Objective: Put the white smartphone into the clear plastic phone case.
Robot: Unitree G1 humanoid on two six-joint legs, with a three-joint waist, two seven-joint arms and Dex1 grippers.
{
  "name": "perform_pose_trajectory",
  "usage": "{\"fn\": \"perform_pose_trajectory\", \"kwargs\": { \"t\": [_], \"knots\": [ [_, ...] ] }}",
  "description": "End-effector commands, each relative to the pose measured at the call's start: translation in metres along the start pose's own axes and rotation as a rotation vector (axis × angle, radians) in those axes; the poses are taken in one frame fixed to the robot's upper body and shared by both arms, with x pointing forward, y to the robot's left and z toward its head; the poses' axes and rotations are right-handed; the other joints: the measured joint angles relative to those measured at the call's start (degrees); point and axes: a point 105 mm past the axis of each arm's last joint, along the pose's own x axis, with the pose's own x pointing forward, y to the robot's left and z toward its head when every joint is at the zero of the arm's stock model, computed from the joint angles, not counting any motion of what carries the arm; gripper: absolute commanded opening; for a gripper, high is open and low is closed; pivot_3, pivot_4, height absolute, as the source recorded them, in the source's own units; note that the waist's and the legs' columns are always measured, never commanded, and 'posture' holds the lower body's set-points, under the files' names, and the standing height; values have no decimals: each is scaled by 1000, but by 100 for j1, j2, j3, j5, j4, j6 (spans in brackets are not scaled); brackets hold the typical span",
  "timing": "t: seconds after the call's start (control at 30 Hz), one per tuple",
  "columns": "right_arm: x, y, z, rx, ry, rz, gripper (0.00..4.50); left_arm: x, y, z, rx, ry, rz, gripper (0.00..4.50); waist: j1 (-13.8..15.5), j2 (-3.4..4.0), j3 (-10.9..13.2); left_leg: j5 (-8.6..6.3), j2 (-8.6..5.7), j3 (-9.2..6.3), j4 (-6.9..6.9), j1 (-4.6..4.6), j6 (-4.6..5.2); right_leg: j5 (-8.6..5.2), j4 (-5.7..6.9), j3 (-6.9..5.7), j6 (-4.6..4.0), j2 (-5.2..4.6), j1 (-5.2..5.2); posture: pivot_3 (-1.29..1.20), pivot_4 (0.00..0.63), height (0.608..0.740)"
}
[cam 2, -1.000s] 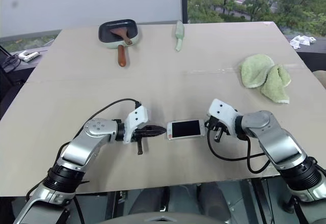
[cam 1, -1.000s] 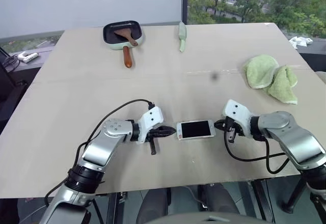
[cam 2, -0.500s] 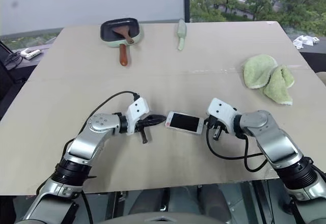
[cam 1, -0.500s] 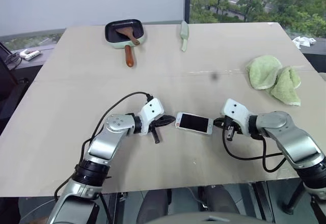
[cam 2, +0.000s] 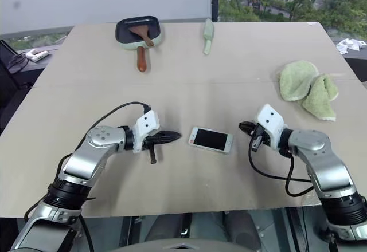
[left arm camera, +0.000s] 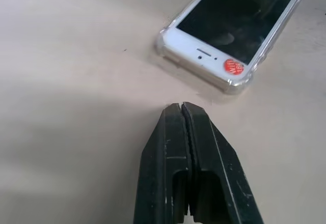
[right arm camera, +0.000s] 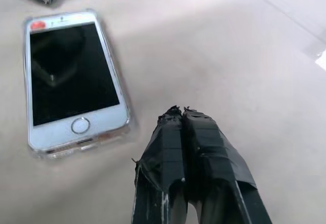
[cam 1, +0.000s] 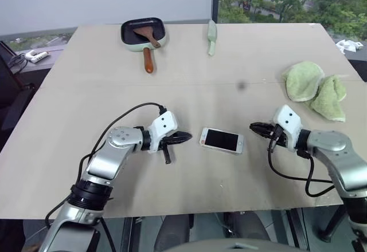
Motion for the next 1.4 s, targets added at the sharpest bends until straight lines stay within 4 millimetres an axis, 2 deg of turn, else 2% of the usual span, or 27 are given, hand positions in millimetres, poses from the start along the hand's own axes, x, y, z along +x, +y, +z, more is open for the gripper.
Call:
{"fn": "perform_pose_trajectory", "kwargs": {
  "t": [0.03,0.2,0.3,0.5,0.83,1.0,1.27,1.4],
  "knots": [
    [-4,6,21,42,-185,-9,71,3,0,27,17,-120,-17,0,-4,0,0,0,0,0,2,0,0,0,2,0,0,0,0,0,150,740],
    [2,22,8,91,-221,36,71,15,-9,29,4,-143,-73,0,-35,0,0,0,-1,4,4,5,0,0,9,5,0,4,0,0,150,740],
    [6,23,2,124,-230,30,71,21,-16,31,-15,-167,-94,0,-31,1,0,0,0,3,4,7,0,0,12,4,0,5,0,0,150,740],
    [13,28,-9,132,-197,58,71,29,-24,22,-21,-130,-122,0,-26,1,0,0,-2,3,5,7,0,0,14,5,0,5,0,0,150,740],
    [18,40,-36,111,-30,157,71,37,-26,6,-23,-64,-128,0,-30,1,-4,0,-3,5,5,27,0,0,18,8,-1,8,15,0,150,740],
    [19,48,-47,125,57,210,71,40,-28,6,-21,-69,-130,0,-37,-3,-8,-1,-1,6,-4,98,1,-3,4,8,-1,8,87,0,150,740],
    [24,50,-65,264,225,199,71,39,-35,15,-30,-116,-158,0,-57,-21,-40,-1,3,4,-4,109,1,-2,11,10,-2,14,93,0,150,740],
    [26,51,-69,253,284,192,71,39,-36,14,-31,-112,-155,0,-63,-31,-79,-1,6,5,-4,115,1,-3,11,12,-3,14,98,0,150,740]
  ]
}}
